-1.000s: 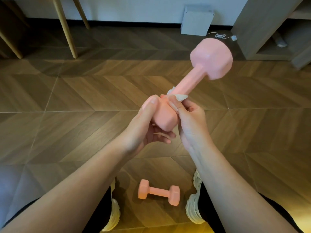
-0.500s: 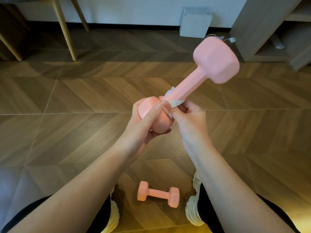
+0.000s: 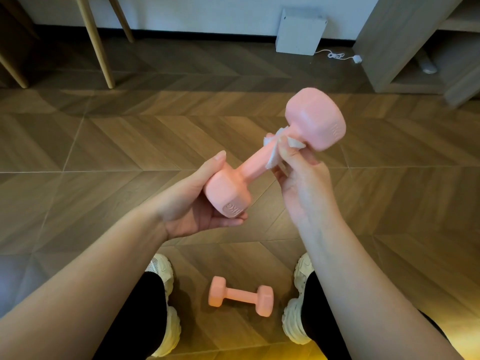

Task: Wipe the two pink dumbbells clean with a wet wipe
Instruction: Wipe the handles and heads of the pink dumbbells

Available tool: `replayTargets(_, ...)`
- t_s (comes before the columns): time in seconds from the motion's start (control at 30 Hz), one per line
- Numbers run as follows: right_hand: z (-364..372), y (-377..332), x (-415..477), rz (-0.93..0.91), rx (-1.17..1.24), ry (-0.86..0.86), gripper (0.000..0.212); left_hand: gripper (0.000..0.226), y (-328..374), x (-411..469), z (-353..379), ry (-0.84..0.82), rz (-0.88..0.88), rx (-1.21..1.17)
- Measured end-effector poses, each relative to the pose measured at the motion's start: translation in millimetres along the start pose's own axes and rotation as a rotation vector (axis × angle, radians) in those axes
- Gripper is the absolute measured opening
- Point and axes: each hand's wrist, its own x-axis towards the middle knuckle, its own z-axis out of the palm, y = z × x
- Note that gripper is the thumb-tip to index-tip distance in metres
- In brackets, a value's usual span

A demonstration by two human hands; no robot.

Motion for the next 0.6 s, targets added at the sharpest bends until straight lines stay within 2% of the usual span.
replayTargets(0.1, -1.0, 2.5, 1.5, 0.051, 0.070, 0.013, 0.013, 0.070, -2.2, 0.1, -0.9, 0.035, 0.003, 0.045)
replayTargets(0.17, -1.4, 4.9, 4.0, 0.108, 0.119, 0.054, 0.025, 0.066, -4.7, 2.8, 2.3, 0.092, 0.065, 0.126)
replayTargets(0.23, -2.4, 6.3, 6.7, 0.161, 0.168, 0.111, 0.022, 0.058, -8.4, 6.4, 6.9, 0.168, 0.210, 0.261)
replayTargets(0.3, -3.2, 6.7, 9.9, 0.208, 0.223, 0.174, 0.013, 0.069, -13.4, 9.9, 9.8, 0.286, 0.352, 0.418)
replayTargets(0.4, -1.9, 4.7, 13.1, 0.253, 0.270, 0.245, 0.016, 0.077, -20.7, 11.3, 10.0, 0.479, 0.583, 0.743)
replayTargets(0.53, -0.9, 0.6, 13.3, 0.286, 0.322, 0.276, 0.018, 0.080, -24.8, 11.0, 11.0, 0.537, 0.975, 1.095)
replayTargets(0.6, -2.4, -0.6, 13.1, 0.293, 0.343, 0.270, 0.021, 0.080, -24.8, 12.2, 10.6, 0.539, 1.038, 1.177)
